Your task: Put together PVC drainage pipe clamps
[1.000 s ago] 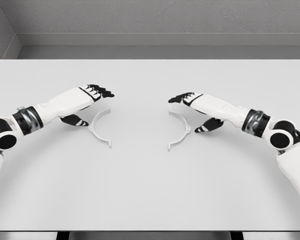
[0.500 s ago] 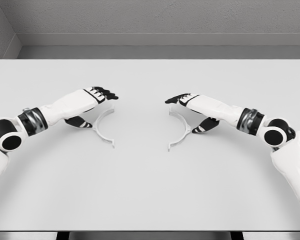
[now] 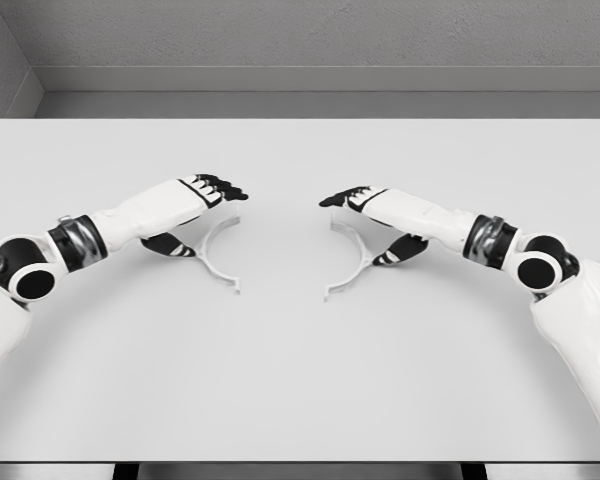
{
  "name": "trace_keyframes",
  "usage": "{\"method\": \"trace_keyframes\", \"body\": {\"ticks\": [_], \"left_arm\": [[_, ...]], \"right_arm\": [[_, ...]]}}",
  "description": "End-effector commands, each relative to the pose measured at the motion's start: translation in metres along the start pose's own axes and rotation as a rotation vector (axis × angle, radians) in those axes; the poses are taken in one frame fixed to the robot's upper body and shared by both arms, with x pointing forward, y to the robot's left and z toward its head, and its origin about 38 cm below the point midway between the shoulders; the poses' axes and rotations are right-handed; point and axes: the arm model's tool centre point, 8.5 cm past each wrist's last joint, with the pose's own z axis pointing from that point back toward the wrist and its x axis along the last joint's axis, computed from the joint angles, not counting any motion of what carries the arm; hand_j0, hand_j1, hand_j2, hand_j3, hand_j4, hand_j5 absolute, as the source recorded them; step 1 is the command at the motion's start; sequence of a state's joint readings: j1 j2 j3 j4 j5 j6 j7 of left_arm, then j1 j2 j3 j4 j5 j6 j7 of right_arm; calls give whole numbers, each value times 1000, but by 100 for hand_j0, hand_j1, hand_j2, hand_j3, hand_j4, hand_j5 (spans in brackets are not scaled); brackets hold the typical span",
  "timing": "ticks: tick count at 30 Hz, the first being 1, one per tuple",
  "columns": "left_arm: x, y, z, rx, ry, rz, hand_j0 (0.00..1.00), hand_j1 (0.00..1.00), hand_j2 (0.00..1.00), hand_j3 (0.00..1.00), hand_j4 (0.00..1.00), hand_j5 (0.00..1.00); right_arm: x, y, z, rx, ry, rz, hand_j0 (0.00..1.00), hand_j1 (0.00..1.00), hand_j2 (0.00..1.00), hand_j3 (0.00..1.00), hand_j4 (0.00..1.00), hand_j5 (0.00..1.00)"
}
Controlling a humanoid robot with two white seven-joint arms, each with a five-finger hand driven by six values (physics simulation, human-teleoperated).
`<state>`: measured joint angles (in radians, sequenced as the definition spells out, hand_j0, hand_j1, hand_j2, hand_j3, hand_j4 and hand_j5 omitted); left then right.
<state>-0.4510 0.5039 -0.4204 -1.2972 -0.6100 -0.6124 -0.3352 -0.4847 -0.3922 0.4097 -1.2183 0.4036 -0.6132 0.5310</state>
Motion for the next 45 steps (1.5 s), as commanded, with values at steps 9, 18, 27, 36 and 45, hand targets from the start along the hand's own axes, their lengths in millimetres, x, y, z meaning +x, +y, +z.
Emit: {"method": "trace_keyframes", "body": {"ticks": [9,18,27,36,45], "left_arm": [[2,1,-4,4,-5,13,100,100,100,100,100,100],[-7,8,-4,5,13,9,100,100,100,100,100,100],[-1,3,-14,5,-4,27,100,100,100,100,100,100],[6,1,-21,14,-20,37,100,100,100,100,100,100],[12,-1,-28,11,-38,46,100,100,100,100,100,100]], "right_arm": [[7,-2,-12,-2,-27,-3,100,100,100,100,100,100],[10,0,-23,5,-41,-14,100,100,100,100,100,100],[17,2,-41,9,-66,-29,100,100,100,100,100,100],[23,1,-49,1,-83,-35,100,100,100,100,100,100],[4,-14,-21,-24,-28,-17,100,100,100,100,100,100]]}}
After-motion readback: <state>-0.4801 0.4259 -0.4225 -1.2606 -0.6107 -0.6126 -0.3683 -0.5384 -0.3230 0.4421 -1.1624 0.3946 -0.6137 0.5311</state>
